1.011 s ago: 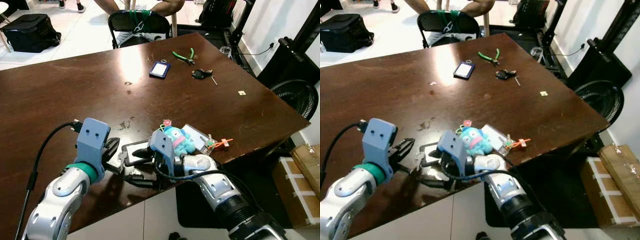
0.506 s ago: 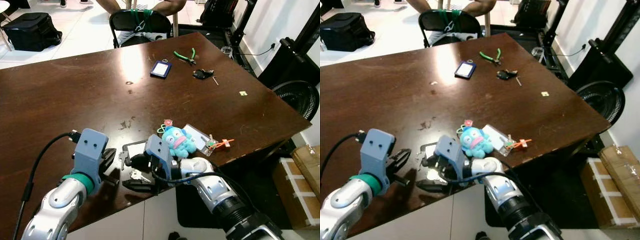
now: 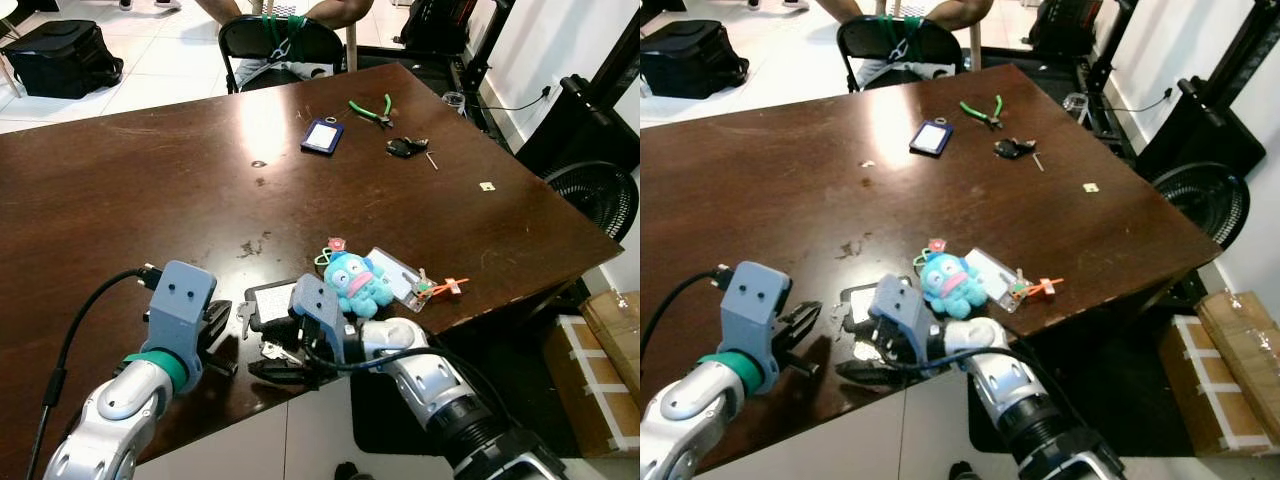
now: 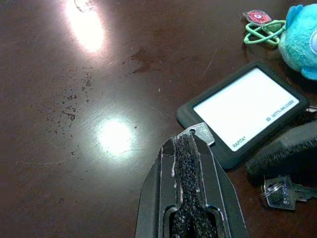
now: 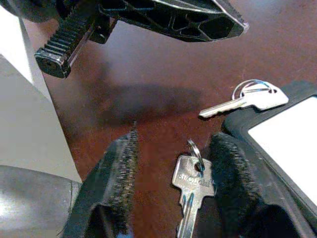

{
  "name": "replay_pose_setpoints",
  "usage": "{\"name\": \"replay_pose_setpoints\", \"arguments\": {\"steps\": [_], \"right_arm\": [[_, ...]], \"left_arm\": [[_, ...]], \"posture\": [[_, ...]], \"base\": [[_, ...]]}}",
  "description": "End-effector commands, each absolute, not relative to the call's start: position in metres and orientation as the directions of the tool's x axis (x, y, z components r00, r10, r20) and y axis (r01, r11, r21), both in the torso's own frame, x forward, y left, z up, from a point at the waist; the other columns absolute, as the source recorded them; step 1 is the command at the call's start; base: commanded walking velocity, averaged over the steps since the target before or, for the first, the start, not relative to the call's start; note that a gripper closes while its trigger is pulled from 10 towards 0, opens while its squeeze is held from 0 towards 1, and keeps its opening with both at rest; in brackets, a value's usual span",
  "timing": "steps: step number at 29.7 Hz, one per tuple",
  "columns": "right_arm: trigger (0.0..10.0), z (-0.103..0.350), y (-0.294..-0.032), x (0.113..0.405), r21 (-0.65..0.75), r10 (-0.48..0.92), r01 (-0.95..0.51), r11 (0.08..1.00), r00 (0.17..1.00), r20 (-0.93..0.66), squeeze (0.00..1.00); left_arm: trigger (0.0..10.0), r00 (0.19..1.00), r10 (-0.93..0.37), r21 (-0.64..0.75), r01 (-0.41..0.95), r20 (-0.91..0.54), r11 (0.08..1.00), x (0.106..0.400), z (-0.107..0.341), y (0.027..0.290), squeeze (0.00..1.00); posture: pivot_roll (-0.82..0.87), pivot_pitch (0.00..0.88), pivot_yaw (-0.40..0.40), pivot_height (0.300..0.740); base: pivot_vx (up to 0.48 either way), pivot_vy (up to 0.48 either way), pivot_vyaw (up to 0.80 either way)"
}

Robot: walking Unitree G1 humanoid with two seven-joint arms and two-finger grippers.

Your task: Hang keys on a hook

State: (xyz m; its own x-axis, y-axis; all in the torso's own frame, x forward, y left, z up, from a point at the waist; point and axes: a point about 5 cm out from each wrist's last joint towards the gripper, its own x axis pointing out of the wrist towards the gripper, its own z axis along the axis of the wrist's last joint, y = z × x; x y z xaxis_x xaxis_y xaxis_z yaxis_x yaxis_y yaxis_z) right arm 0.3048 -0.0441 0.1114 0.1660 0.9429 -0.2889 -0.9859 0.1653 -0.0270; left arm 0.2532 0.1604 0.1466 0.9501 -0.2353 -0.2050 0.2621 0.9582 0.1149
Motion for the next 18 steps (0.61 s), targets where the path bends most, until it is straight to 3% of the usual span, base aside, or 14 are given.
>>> {"name": "replay_pose_setpoints", "arguments": {"steps": [1, 18], "right_arm": [[0.0, 0.1052, -0.044, 0.3009, -0.013, 0.941, -0.989, 0.146, 0.143, -0.307, 0.0], [0.0, 0.1035, -0.0507, 0.2972, 0.025, 0.945, -0.992, 0.126, 0.112, -0.307, 0.0]], "left_arm": [[10.0, 0.945, -0.243, 0.113, 0.272, -0.219, 0.956, 0.2483, 0.1447, 0.158, 0.0], [10.0, 0.945, -0.248, 0.111, 0.276, -0.215, 0.955, 0.2495, 0.1459, 0.1568, 0.0]], "posture": [[-0.03, 0.138, 0.042, 0.74], [-0.03, 0.136, 0.043, 0.74]], "base": [[0.0, 0.0, 0.0], [0.0, 0.0, 0.0]]}}
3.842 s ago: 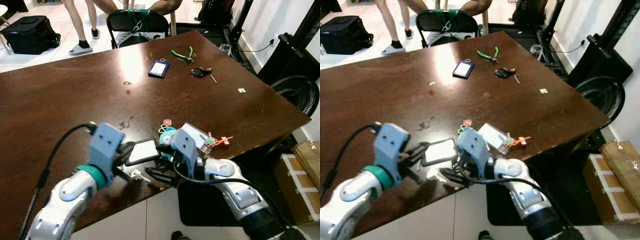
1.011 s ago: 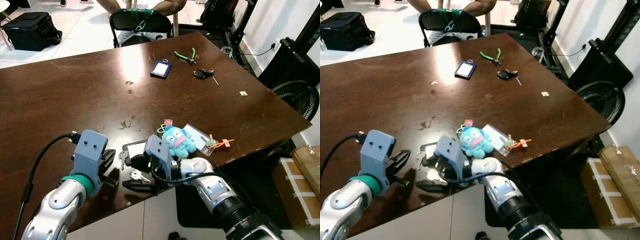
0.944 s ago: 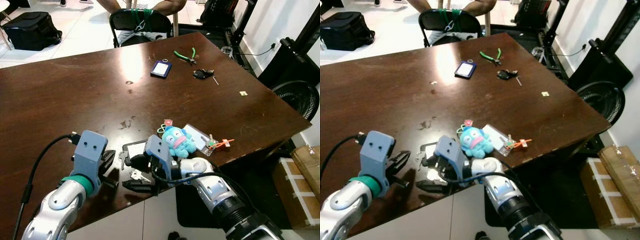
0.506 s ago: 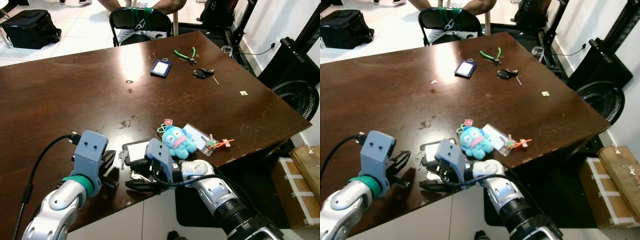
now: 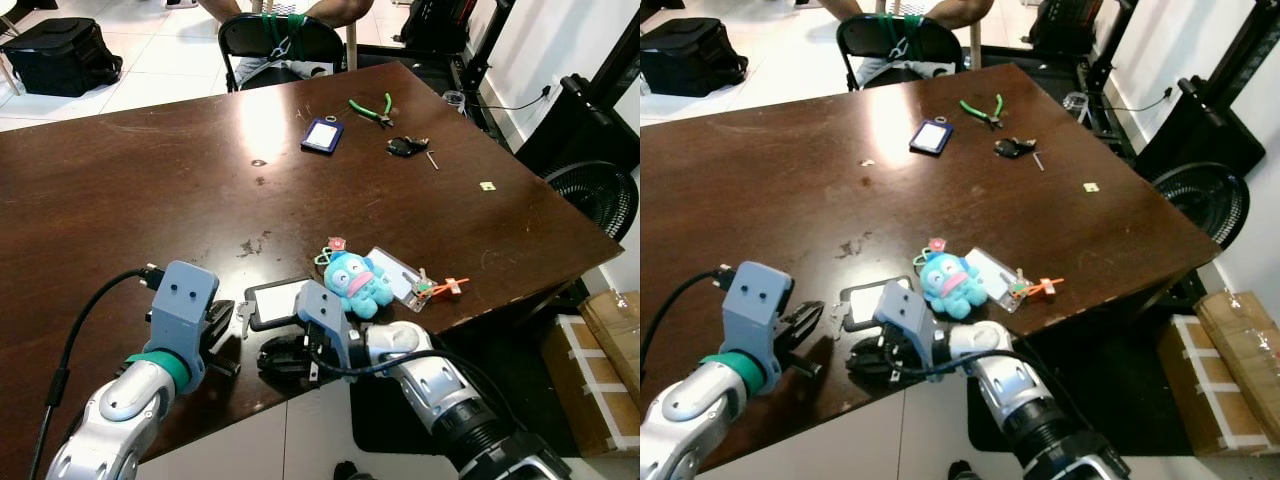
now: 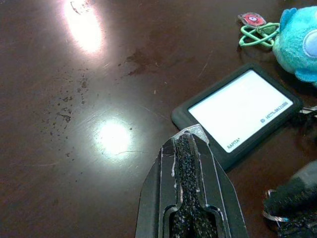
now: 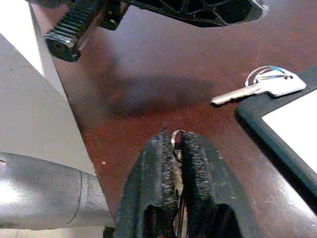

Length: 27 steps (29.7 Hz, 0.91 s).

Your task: Hang keys on a hook

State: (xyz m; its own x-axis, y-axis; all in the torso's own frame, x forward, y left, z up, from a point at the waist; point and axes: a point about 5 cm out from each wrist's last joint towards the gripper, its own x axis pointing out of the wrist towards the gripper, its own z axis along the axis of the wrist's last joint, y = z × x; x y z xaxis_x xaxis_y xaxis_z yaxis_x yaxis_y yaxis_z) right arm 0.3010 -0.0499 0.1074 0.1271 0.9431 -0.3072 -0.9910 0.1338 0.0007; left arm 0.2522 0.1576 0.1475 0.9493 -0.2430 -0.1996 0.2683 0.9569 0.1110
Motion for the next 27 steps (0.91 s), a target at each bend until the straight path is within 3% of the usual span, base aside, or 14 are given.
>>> {"name": "replay_pose_setpoints", "arguments": {"steps": [1, 16, 17, 18, 19, 22, 23, 24, 25, 26, 27], "right_arm": [[0.0, 0.104, -0.052, 0.297, 0.026, 0.945, -0.992, 0.126, 0.112, -0.308, 0.0], [0.0, 0.13, -0.066, 0.302, -0.035, 0.954, -0.98, 0.198, 0.2, -0.223, 0.0], [2.6, 0.142, -0.069, 0.303, -0.078, 0.951, -0.968, 0.24, 0.25, -0.182, 0.0], [2.6, 0.142, -0.069, 0.303, -0.078, 0.951, -0.968, 0.24, 0.25, -0.182, 0.0], [10.0, 0.158, -0.073, 0.304, -0.121, 0.943, -0.947, 0.297, 0.311, -0.119, 0.0], [10.0, 0.158, -0.073, 0.304, -0.121, 0.943, -0.947, 0.297, 0.311, -0.119, 0.0], [10.0, 0.176, -0.077, 0.306, -0.164, 0.919, -0.909, 0.383, 0.393, -0.033, 0.0], [10.0, 0.201, -0.083, 0.31, -0.19, 0.842, -0.821, 0.539, 0.526, 0.116, 0.0], [10.0, 0.201, -0.083, 0.31, -0.19, 0.842, -0.821, 0.539, 0.526, 0.116, 0.0], [10.0, 0.216, -0.09, 0.312, -0.182, 0.768, -0.748, 0.638, 0.603, 0.214, 0.0], [10.0, 0.216, -0.09, 0.312, -0.182, 0.768, -0.748, 0.638, 0.603, 0.214, 0.0]], "left_arm": [[10.0, 0.945, -0.247, 0.112, 0.275, -0.216, 0.955, 0.25, 0.146, 0.157, 0.0], [10.0, 0.947, -0.254, 0.115, 0.279, -0.195, 0.953, 0.253, 0.152, 0.156, 0.0], [10.0, 0.95, -0.257, 0.116, 0.28, -0.18, 0.953, 0.255, 0.156, 0.155, 0.0], [10.0, 0.95, -0.257, 0.116, 0.28, -0.18, 0.953, 0.255, 0.156, 0.155, 0.0], [10.0, 0.952, -0.262, 0.118, 0.281, -0.156, 0.952, 0.257, 0.163, 0.154, 0.0], [10.0, 0.952, -0.262, 0.118, 0.281, -0.156, 0.952, 0.257, 0.163, 0.154, 0.0], [10.0, 0.956, -0.269, 0.12, 0.283, -0.121, 0.952, 0.259, 0.172, 0.152, 0.0], [10.0, 0.962, -0.273, 0.117, 0.273, -0.02, 0.955, 0.264, 0.19, 0.146, 0.0], [10.0, 0.962, -0.273, 0.117, 0.273, -0.02, 0.955, 0.264, 0.19, 0.146, 0.0], [10.0, 0.961, -0.273, 0.113, 0.266, 0.051, 0.957, 0.266, 0.202, 0.142, 0.0], [10.0, 0.961, -0.273, 0.113, 0.266, 0.051, 0.957, 0.266, 0.202, 0.142, 0.0]], "posture": [[-0.03, 0.136, 0.043, 0.74], [-0.04, 0.13, 0.052, 0.74], [-0.05, 0.126, 0.056, 0.74], [-0.05, 0.126, 0.056, 0.74], [-0.05, 0.122, 0.061, 0.74], [-0.05, 0.122, 0.061, 0.74], [-0.06, 0.117, 0.066, 0.74], [-0.07, 0.102, 0.075, 0.74], [-0.07, 0.102, 0.075, 0.74], [-0.07, 0.102, 0.075, 0.74], [-0.07, 0.102, 0.075, 0.74]], "base": [[0.0, 0.0, 0.0], [0.0, 0.0, 0.0], [0.0, 0.0, 0.0], [0.0, 0.0, 0.0], [0.0, 0.0, 0.0], [0.0, 0.0, 0.0], [0.0, 0.0, 0.0], [0.0, 0.0, 0.0], [0.0, 0.0, 0.0], [0.0, 0.0, 0.0], [0.0, 0.0, 0.0]]}}
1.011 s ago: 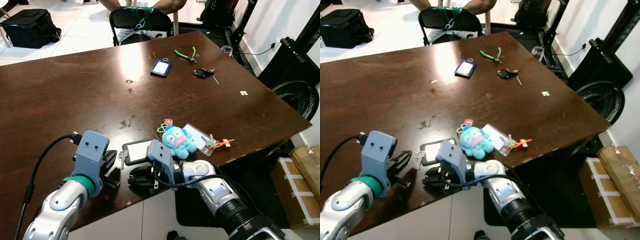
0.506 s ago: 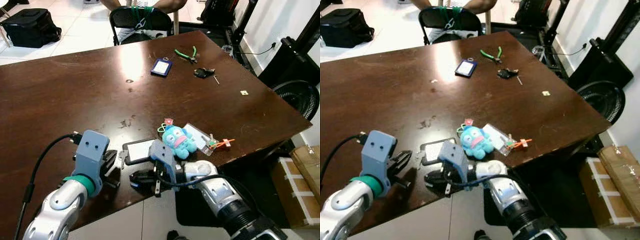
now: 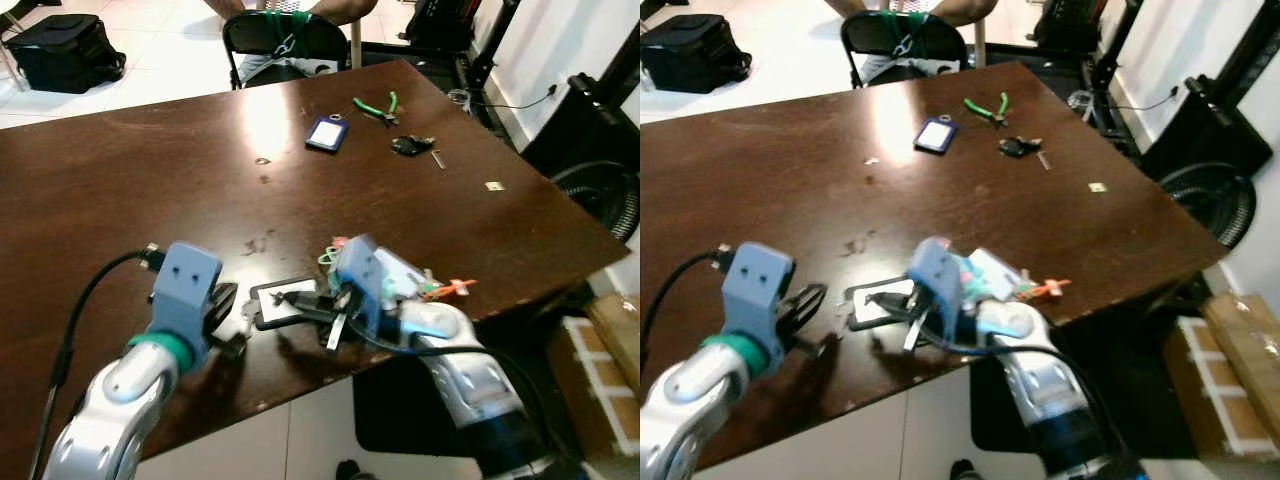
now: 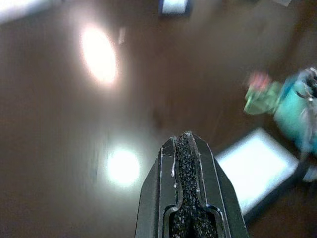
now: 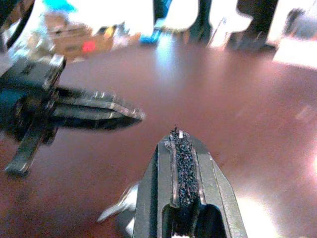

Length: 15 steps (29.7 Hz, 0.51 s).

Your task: Hang keys on a hook

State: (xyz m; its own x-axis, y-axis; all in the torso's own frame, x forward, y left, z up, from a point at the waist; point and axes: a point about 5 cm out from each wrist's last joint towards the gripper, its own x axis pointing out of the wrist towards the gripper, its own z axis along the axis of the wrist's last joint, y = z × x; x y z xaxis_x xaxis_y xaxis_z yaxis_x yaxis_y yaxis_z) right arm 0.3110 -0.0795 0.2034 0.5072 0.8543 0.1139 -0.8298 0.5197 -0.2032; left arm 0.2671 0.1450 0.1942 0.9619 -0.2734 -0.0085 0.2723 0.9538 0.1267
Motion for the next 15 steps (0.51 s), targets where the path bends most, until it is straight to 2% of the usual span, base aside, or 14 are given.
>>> {"name": "replay_pose_setpoints", "arguments": {"steps": [1, 2, 3, 4, 6, 10, 15], "right_arm": [[10.0, 0.216, -0.09, 0.312, -0.182, 0.768, -0.748, 0.638, 0.603, 0.214, 0.0], [10.0, 0.216, -0.09, 0.312, -0.182, 0.768, -0.748, 0.638, 0.603, 0.214, 0.0], [10.0, 0.224, -0.095, 0.311, -0.129, 0.654, -0.652, 0.747, 0.688, 0.314, 0.0], [10.0, 0.224, -0.095, 0.311, -0.129, 0.654, -0.652, 0.747, 0.688, 0.314, 0.0], [10.0, 0.218, -0.107, 0.305, -0.042, 0.459, -0.48, 0.876, 0.804, 0.379, 0.0], [10.0, 0.202, -0.116, 0.302, -0.01, 0.359, -0.381, 0.925, 0.864, 0.354, 0.0], [10.0, 0.188, -0.12, 0.306, 0.004, 0.308, -0.323, 0.946, 0.906, 0.29, 0.0]], "left_arm": [[10.0, 0.961, -0.273, 0.113, 0.266, 0.051, 0.957, 0.266, 0.202, 0.142, 0.0], [10.0, 0.961, -0.273, 0.113, 0.266, 0.051, 0.957, 0.266, 0.202, 0.142, 0.0], [10.0, 0.963, -0.249, 0.129, 0.235, 0.104, 0.963, 0.267, 0.207, 0.137, 0.0], [10.0, 0.963, -0.249, 0.129, 0.235, 0.104, 0.963, 0.267, 0.207, 0.137, 0.0], [10.0, 0.96, -0.245, 0.19, 0.217, 0.134, 0.958, 0.265, 0.201, 0.126, 0.0], [10.0, 0.965, -0.229, 0.205, 0.2, 0.131, 0.958, 0.267, 0.195, 0.126, 0.0], [10.0, 0.975, -0.188, 0.205, 0.161, 0.121, 0.966, 0.273, 0.193, 0.134, 0.0]], "posture": [[-0.07, 0.102, 0.075, 0.74], [-0.07, 0.102, 0.075, 0.74], [-0.09, 0.07, 0.094, 0.74], [-0.09, 0.07, 0.094, 0.74], [-0.1, 0.048, 0.103, 0.74], [-0.11, 0.035, 0.105, 0.74], [-0.1, 0.027, 0.098, 0.74]], "base": [[0.0, 0.0, 0.0], [0.0, 0.0, 0.0], [0.0, 0.0, 0.0], [0.0, 0.0, 0.0], [0.0, 0.0, 0.0], [0.0, 0.0, 0.0], [0.0, 0.0, 0.0]]}}
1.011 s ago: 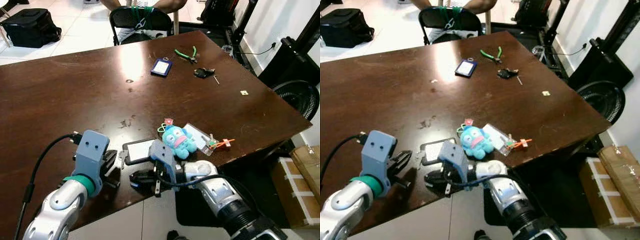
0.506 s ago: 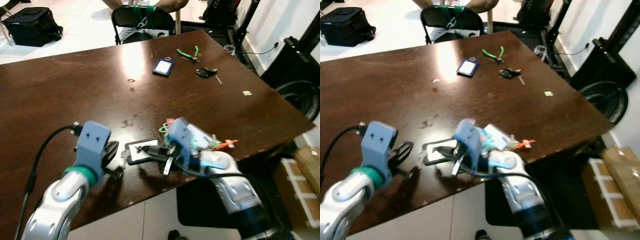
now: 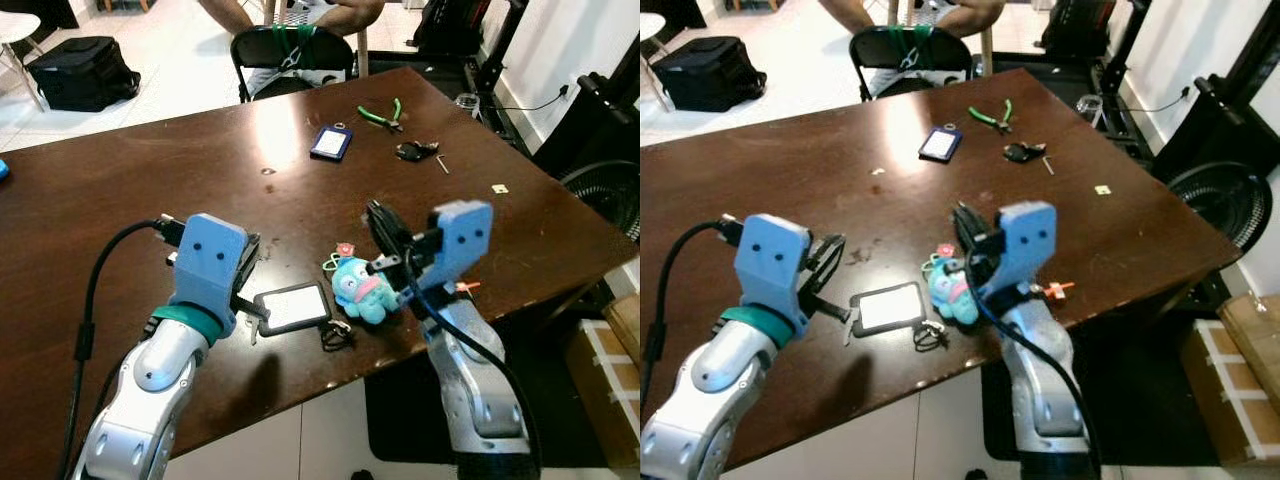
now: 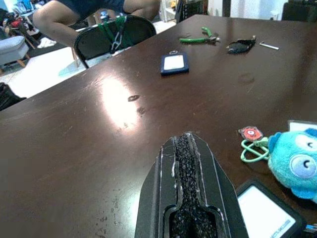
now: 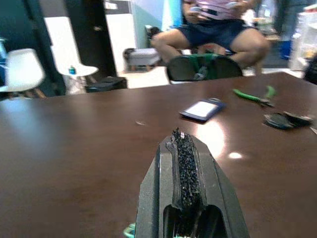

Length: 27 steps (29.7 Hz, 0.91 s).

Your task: Hang keys on a hook

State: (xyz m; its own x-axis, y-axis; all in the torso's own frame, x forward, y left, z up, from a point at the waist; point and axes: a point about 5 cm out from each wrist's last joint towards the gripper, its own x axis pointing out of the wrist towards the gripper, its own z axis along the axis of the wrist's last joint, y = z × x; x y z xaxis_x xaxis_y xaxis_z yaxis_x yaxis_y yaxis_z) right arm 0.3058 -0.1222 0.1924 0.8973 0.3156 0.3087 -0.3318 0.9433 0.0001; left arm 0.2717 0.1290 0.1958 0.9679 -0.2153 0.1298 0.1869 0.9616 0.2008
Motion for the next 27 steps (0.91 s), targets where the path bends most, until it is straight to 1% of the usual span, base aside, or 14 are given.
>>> {"name": "replay_pose_setpoints", "arguments": {"steps": [1, 8, 13, 19, 27], "right_arm": [[10.0, 0.188, -0.12, 0.306, 0.004, 0.308, -0.323, 0.946, 0.906, 0.29, 0.0], [10.0, 0.186, -0.108, 0.309, 0.028, 0.301, -0.318, 0.948, 0.92, 0.249, 0.0], [10.0, 0.184, -0.099, 0.306, 0.019, 0.313, -0.328, 0.945, 0.916, 0.253, 0.0], [10.0, 0.185, -0.097, 0.306, 0.008, 0.325, -0.339, 0.941, 0.908, 0.263, 0.0], [10.0, 0.185, -0.093, 0.306, 0.008, 0.344, -0.358, 0.934, 0.904, 0.255, 0.0]], "left_arm": [[10.0, 0.975, -0.188, 0.205, 0.161, 0.121, 0.966, 0.273, 0.193, 0.134, 0.0], [10.0, 0.98, -0.162, 0.202, 0.136, 0.117, 0.97, 0.274, 0.19, 0.136, 0.0], [10.0, 0.982, -0.144, 0.201, 0.118, 0.12, 0.972, 0.273, 0.184, 0.137, 0.0], [10.0, 0.983, -0.142, 0.202, 0.116, 0.12, 0.973, 0.273, 0.182, 0.137, 0.0], [10.0, 0.985, -0.129, 0.199, 0.103, 0.119, 0.974, 0.274, 0.18, 0.139, 0.0]], "posture": [[-0.1, 0.027, 0.098, 0.74], [-0.09, 0.023, 0.089, 0.74], [-0.1, 0.025, 0.081, 0.74], [-0.1, 0.023, 0.079, 0.74], [-0.1, 0.021, 0.077, 0.74]], "base": [[0.0, 0.0, 0.0], [0.0, 0.0, 0.0], [-0.316, 0.0, 0.0], [-0.324, 0.0, 0.0], [-0.404, 0.0, 0.0]]}}
